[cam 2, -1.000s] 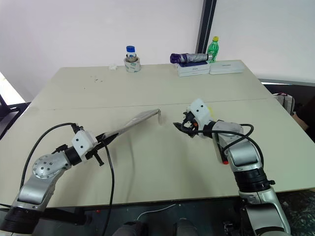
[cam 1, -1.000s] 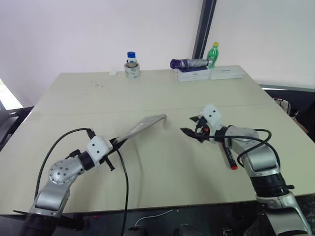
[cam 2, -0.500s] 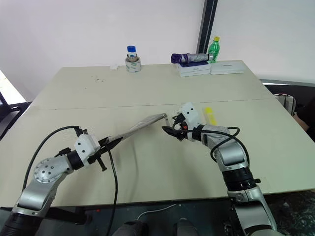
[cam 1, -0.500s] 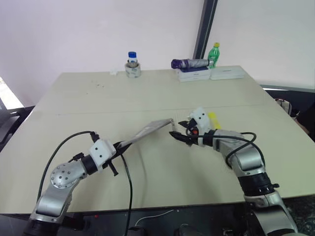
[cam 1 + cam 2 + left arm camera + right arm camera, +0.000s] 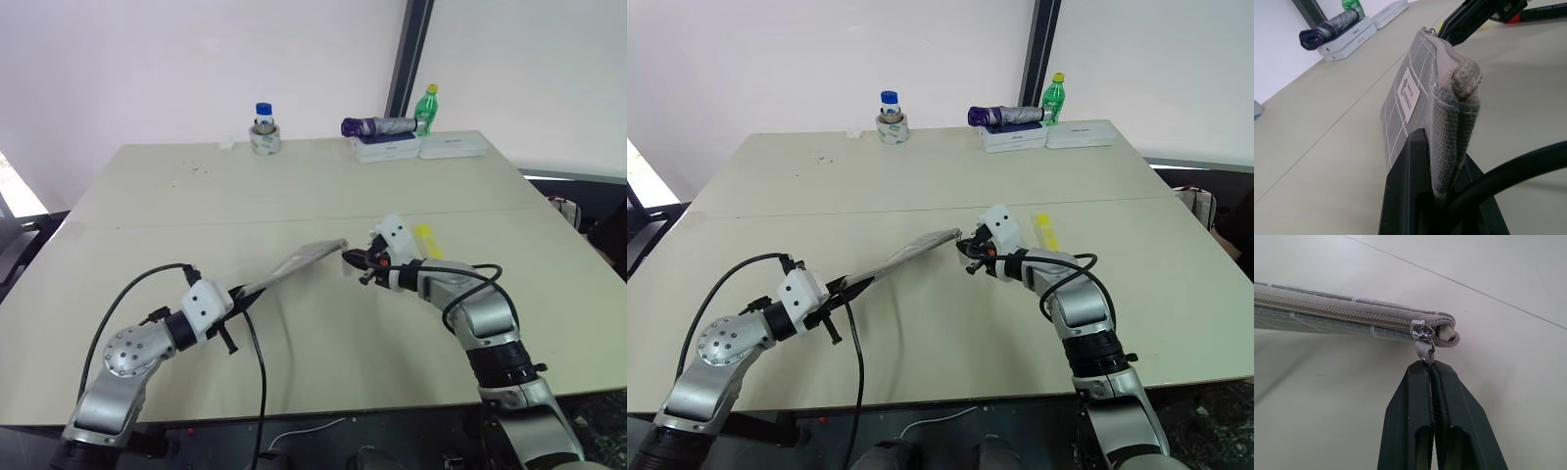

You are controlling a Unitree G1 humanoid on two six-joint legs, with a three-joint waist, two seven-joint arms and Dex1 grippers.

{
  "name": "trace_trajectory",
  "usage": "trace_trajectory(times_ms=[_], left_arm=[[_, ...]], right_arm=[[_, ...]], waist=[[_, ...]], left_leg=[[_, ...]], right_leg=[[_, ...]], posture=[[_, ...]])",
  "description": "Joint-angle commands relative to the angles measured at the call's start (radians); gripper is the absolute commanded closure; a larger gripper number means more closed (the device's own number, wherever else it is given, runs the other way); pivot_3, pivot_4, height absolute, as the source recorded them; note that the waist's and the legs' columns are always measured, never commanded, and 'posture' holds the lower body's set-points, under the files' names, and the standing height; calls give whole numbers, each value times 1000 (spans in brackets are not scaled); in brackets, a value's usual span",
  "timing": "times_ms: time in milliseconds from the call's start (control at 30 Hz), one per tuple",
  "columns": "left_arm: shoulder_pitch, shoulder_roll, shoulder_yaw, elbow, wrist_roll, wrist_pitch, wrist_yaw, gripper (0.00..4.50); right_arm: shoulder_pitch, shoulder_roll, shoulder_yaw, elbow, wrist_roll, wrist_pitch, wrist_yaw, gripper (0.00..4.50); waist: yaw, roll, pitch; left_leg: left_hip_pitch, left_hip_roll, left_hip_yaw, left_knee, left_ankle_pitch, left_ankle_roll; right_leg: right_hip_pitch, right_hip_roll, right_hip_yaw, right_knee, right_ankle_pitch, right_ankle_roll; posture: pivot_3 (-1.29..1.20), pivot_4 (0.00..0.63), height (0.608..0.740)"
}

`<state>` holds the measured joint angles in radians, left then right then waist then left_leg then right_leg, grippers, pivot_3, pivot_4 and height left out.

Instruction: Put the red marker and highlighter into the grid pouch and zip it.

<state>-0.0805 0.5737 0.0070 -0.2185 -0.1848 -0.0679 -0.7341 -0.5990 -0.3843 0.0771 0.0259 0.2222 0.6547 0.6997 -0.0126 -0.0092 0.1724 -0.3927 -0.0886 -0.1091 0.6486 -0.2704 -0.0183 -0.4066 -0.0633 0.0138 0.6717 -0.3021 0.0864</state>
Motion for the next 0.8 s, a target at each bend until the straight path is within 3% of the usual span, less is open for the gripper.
trace_trajectory(times_ms=[33, 433, 800], left_arm=[[-15, -23, -26, -27, 35, -12, 29, 4500], [-69, -133, -96, -8, 102, 31, 109, 4500], [-96, -179, -125, 23, 146, 32, 144, 4500]], right_arm=[[-8, -3, 30, -126, 24, 25, 15, 4481], [42, -64, 181, -411, 63, 114, 110, 4481], [53, -74, 220, -552, 151, 161, 145, 4481]], waist=[[0, 0, 0], [2, 0, 0], [2, 0, 0]], left_leg=[[0, 0, 0, 0, 0, 0], [0, 0, 0, 0, 0, 0], [0, 0, -1, 0, 0, 0]], right_leg=[[0, 0, 0, 0, 0, 0], [0, 0, 0, 0, 0, 0], [1, 0, 0, -1, 0, 0]], posture=[[0, 150, 740], [0, 150, 740], [0, 150, 740]])
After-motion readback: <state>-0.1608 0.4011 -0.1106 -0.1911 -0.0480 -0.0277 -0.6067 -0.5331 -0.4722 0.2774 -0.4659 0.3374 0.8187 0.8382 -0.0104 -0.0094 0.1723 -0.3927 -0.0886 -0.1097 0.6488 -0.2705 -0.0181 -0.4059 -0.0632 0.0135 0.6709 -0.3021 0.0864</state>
